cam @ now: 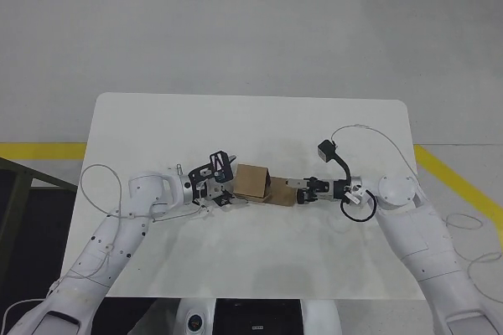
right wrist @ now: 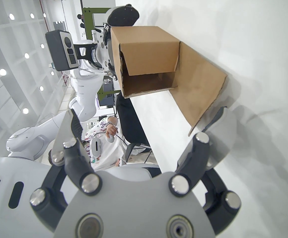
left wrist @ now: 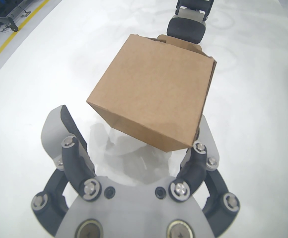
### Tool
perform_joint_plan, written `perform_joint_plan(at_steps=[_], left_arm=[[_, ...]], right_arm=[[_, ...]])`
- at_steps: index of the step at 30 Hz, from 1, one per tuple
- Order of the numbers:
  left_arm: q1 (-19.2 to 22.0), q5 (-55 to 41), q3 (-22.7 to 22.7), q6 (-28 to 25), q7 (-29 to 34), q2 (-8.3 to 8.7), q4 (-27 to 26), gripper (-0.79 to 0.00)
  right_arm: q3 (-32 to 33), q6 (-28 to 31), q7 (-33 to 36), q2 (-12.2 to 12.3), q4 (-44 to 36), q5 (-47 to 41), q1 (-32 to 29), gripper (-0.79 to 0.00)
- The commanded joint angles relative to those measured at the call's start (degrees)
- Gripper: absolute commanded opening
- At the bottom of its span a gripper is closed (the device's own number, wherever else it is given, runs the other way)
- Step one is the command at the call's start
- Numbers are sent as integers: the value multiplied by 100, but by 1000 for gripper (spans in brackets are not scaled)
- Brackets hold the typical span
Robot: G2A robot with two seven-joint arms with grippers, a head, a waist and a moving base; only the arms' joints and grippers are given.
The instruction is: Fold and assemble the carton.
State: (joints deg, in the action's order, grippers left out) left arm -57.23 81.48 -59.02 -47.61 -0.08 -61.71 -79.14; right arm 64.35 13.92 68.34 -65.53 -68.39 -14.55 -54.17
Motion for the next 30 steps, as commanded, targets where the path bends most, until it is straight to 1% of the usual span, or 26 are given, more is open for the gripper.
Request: perform_joint_plan(at_steps=[1, 12, 30], left_arm=[[1, 3, 2, -5, 2, 0, -1, 0], [-14, 29, 0, 7, -1, 2, -27, 0], [-29, 75, 13, 0, 1, 4, -67, 0]], right_arm=[[-42, 6, -19, -14, 91, -75, 15, 0], [-407, 241, 73, -186, 684, -858, 249, 0], [-648, 895, 375, -412, 1073, -1975, 523, 0]])
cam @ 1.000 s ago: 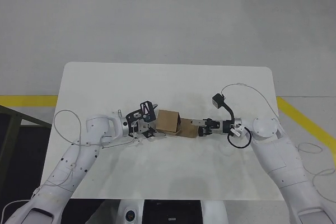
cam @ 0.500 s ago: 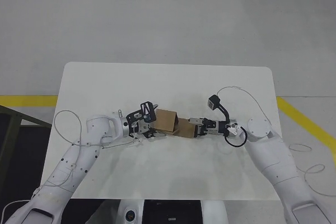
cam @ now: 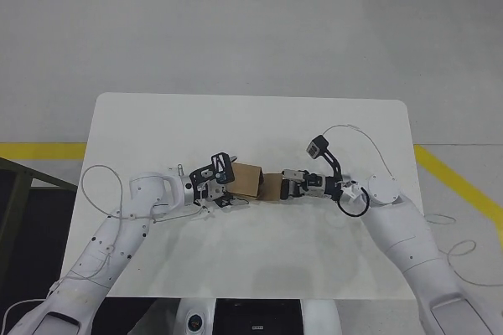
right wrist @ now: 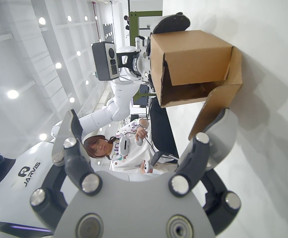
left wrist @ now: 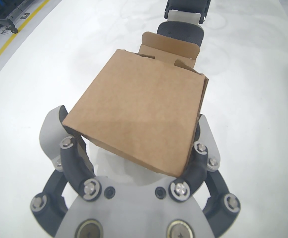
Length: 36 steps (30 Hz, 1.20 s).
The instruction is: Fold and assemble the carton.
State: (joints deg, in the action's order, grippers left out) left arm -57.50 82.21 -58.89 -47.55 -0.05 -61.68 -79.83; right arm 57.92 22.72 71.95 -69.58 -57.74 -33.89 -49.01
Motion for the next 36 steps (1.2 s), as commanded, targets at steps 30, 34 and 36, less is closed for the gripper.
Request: perform_joint_plan(at_steps=[30, 34, 36], left_arm=[[-12, 14, -7, -54, 31, 9, 30, 0], [-15, 26, -4, -62, 39, 11, 41, 0], [-19, 25, -1, -64, 41, 11, 46, 0]], right_arm=[[-573, 9, -23, -283, 149, 381, 557, 0], [-570, 10, -51, -278, 125, 522, 558, -28], [-558, 21, -66, -273, 116, 571, 552, -274]])
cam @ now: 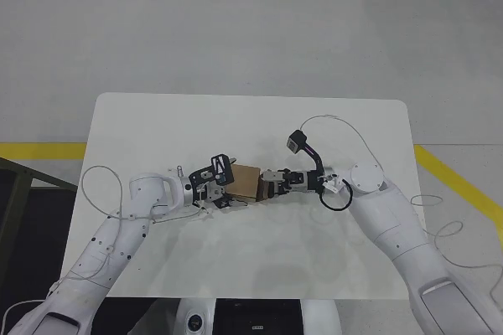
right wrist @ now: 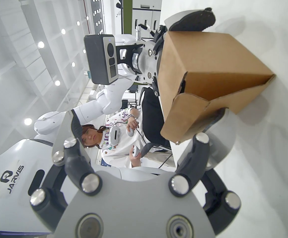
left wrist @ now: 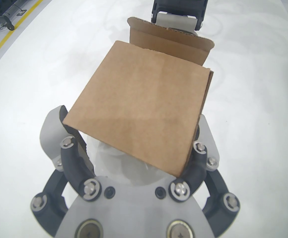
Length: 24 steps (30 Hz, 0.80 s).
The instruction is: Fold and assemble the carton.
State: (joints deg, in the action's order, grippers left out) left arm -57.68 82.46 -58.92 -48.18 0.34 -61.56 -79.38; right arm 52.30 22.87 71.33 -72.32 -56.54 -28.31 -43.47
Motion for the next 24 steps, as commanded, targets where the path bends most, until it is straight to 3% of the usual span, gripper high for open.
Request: perform_joint_plan(at_steps=[1, 4, 7, 14, 24], left_arm=[[-1, 1, 4, -8, 5, 0, 0, 0], [2, 12, 7, -16, 13, 1, 0, 0], [6, 23, 1, -19, 19, 4, 1, 0], [3, 28, 7, -37, 42, 6, 13, 0], [17, 39, 19, -53, 72, 7, 22, 0]], right_arm=[[7, 5, -9, 2, -14, 20, -11, -311], [20, 29, -23, 2, -44, 44, -24, -354], [28, 37, -43, 4, -55, 102, -27, -296], [0, -64, -123, 11, 9, 386, -11, -400], [22, -142, -192, 29, 84, 589, -34, -431]])
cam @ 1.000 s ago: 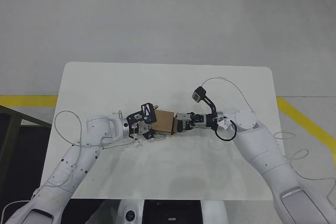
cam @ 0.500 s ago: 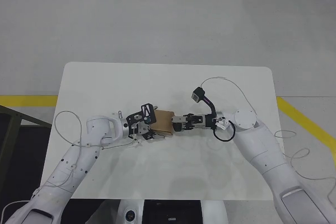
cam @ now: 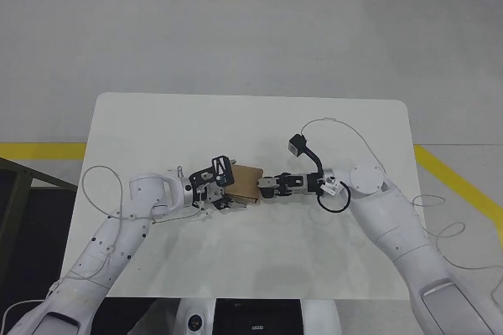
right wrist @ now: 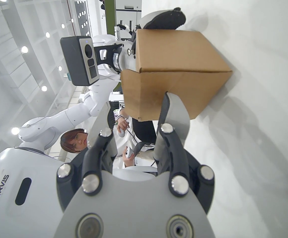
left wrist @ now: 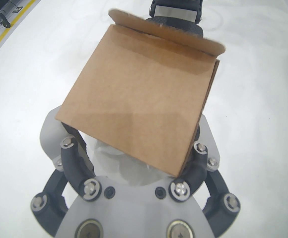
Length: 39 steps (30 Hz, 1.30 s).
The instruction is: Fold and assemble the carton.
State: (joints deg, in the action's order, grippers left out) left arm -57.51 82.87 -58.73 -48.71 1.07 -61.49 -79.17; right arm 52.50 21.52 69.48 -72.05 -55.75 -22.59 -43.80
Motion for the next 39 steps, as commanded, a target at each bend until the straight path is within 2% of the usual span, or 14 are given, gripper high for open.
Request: perform_joint_plan(at_steps=[1, 7, 15, 19, 39], left_arm=[[-1, 0, 1, 1, -1, 0, 3, 0], [-6, 16, 11, 2, 2, 1, 12, 0], [-11, 14, 12, -8, 22, 4, 22, 0], [-15, 26, 8, -19, 35, 9, 14, 0], [-18, 65, 15, -23, 53, 17, 10, 0]], right_arm=[[3, -17, -13, 6, 10, 61, 2, -434], [47, -76, -58, 37, -1, 235, -11, -483], [101, 37, 20, 19, -49, -135, -103, -471], [75, 38, 24, 5, 21, -126, -87, -554], [79, -286, -129, 82, -190, 702, -12, -622]])
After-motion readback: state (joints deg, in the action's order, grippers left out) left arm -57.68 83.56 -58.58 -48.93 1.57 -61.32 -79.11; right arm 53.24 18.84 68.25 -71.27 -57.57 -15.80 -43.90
